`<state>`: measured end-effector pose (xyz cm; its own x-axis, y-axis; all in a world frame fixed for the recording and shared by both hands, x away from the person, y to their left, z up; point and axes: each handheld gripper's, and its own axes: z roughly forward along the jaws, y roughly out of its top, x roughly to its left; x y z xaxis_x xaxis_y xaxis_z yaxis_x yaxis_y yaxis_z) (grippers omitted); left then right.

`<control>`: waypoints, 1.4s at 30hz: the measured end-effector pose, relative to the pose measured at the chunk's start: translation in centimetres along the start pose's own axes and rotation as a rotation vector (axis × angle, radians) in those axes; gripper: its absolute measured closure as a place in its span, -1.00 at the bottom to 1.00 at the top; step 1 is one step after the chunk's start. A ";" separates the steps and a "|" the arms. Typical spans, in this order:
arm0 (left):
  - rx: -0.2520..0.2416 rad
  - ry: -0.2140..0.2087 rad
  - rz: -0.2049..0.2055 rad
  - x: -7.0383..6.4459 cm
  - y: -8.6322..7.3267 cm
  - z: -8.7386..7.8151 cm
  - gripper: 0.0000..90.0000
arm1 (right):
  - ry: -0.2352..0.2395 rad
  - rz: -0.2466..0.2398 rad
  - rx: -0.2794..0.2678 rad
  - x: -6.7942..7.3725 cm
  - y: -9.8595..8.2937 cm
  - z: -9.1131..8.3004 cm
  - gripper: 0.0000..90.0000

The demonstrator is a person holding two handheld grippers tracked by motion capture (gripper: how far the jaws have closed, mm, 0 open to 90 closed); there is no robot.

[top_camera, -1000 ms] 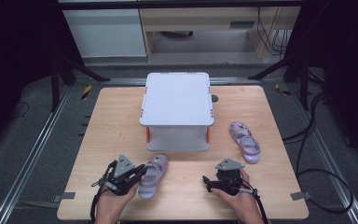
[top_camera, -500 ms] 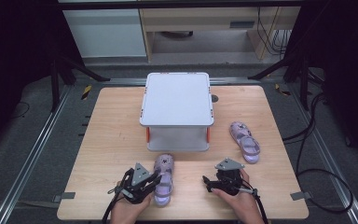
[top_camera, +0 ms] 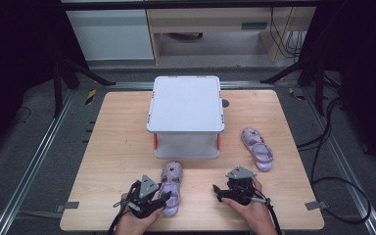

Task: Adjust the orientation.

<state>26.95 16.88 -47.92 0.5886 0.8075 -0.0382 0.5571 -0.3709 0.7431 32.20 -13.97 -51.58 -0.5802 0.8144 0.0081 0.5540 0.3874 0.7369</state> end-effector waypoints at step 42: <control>-0.049 0.058 -0.030 2.5 3.4 0.4 0.74 | 0.059 -0.012 -0.085 -0.4 3.7 -3.7 0.41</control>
<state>30.51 17.48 -45.77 0.5367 0.8435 -0.0234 0.5440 -0.3247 0.7737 32.27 -14.41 -46.32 -0.6221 0.7821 0.0364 0.4951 0.3570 0.7921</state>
